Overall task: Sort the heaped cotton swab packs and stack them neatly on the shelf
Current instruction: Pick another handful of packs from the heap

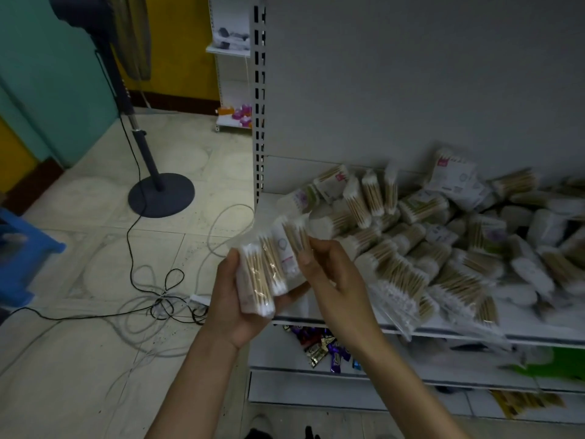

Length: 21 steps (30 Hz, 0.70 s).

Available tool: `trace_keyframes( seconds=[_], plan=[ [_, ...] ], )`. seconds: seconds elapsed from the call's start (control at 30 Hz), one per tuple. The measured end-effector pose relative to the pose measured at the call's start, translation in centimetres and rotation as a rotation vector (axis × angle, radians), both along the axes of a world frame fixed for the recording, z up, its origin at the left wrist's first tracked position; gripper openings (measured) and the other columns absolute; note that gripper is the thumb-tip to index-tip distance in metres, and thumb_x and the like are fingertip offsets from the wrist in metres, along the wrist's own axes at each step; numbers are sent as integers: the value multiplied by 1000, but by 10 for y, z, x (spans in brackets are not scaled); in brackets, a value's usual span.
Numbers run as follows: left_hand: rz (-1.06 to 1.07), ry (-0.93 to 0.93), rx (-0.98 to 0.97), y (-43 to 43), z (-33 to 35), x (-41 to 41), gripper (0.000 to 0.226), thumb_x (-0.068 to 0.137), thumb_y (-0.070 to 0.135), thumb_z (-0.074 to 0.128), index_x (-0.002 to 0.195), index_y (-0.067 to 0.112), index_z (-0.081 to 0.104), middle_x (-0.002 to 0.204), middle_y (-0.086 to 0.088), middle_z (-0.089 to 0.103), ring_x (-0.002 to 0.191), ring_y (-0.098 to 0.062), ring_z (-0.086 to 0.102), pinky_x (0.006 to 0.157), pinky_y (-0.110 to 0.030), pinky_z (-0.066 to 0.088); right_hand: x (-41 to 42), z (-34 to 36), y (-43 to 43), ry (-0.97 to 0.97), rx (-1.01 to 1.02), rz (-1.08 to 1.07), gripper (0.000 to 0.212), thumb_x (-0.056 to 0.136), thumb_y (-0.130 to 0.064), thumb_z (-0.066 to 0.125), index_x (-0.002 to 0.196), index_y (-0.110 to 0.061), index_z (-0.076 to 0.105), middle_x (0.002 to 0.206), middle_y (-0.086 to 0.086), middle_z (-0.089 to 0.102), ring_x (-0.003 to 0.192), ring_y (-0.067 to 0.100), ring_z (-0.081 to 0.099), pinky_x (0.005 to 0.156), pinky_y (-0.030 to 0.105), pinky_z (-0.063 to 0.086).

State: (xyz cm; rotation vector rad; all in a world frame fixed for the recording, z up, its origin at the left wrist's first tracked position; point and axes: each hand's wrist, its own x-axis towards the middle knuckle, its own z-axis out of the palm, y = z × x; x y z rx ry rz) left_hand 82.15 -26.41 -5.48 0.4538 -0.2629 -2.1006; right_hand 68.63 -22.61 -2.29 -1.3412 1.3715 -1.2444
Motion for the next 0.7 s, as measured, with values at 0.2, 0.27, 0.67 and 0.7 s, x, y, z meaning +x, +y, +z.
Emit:
trace_keyframes(
  seconds=[0.2, 0.27, 0.67, 0.7],
  plan=[
    [-55, -4, 41, 3, 0, -16, 78, 17, 35, 98, 85, 2, 78, 100, -21, 70, 85, -33, 71, 59, -48, 58, -17, 13, -18, 400, -270, -82, 64, 76, -66, 55, 131, -38, 42, 134, -15, 46, 126, 1, 40, 103, 22, 34],
    [-88, -16, 6, 6, 5, -27, 72, 18, 36, 98, 79, 5, 78, 90, -16, 73, 78, -27, 73, 56, -39, 58, -14, 16, -24, 508, -346, 17, 58, 74, -64, 59, 122, -33, 56, 118, -14, 55, 112, 1, 49, 98, 35, 41],
    [0, 31, -10, -10, 4, -39, 78, 15, 27, 100, 87, 5, 78, 106, -24, 69, 87, -38, 70, 67, -53, 58, -64, 29, -78, 206, -332, -422, 8, 91, -24, 60, 95, -30, 58, 90, -13, 60, 81, -4, 55, 77, 17, 43],
    [36, 54, -10, -11, 2, -37, 77, 15, 27, 100, 85, 6, 78, 106, -22, 69, 89, -37, 70, 71, -54, 58, -82, 27, -93, 255, -321, -556, 14, 89, -20, 64, 102, -22, 58, 95, -7, 59, 83, 1, 54, 79, 22, 44]
  ],
)
